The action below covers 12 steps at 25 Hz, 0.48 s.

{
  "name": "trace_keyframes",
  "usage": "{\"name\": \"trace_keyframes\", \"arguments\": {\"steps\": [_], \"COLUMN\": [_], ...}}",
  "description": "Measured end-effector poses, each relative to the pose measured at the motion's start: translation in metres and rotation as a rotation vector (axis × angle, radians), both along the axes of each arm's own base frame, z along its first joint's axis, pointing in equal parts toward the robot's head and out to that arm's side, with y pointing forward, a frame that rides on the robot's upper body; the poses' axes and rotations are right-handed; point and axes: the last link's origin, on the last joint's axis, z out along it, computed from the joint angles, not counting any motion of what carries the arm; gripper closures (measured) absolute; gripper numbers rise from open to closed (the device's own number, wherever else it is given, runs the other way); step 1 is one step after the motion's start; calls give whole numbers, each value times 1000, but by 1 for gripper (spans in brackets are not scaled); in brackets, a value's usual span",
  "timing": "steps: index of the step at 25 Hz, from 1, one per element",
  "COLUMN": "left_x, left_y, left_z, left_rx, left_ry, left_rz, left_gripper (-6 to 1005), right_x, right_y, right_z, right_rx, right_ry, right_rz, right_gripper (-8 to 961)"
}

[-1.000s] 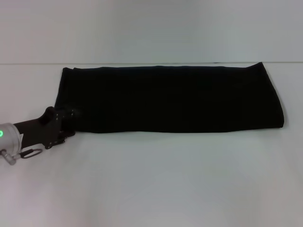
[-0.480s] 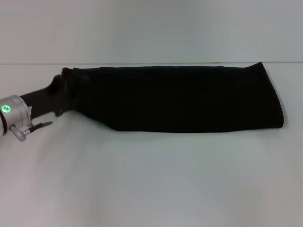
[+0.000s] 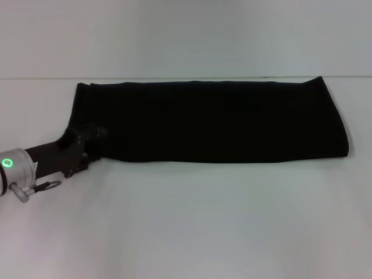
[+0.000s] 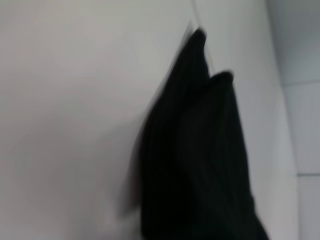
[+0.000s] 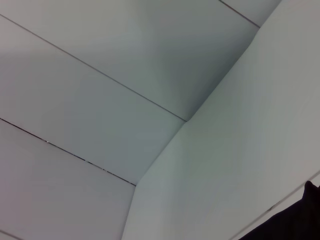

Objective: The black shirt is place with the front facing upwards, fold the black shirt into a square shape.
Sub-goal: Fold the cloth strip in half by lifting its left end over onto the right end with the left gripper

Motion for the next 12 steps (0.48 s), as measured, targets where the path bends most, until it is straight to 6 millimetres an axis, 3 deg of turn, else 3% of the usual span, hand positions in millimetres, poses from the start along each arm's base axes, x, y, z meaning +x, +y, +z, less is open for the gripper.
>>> {"name": "trace_keyframes", "arguments": {"steps": [12], "left_x": [-6], "left_y": [19], "left_z": [4], "left_rx": [49], "left_ry": [78], "left_rz": [96], "left_gripper": [334], "right_x": [0], "right_y": [1], "right_z": [0], "right_rx": [2], "right_ry": [-5], "right_rz": [-4], "right_gripper": [256]}}
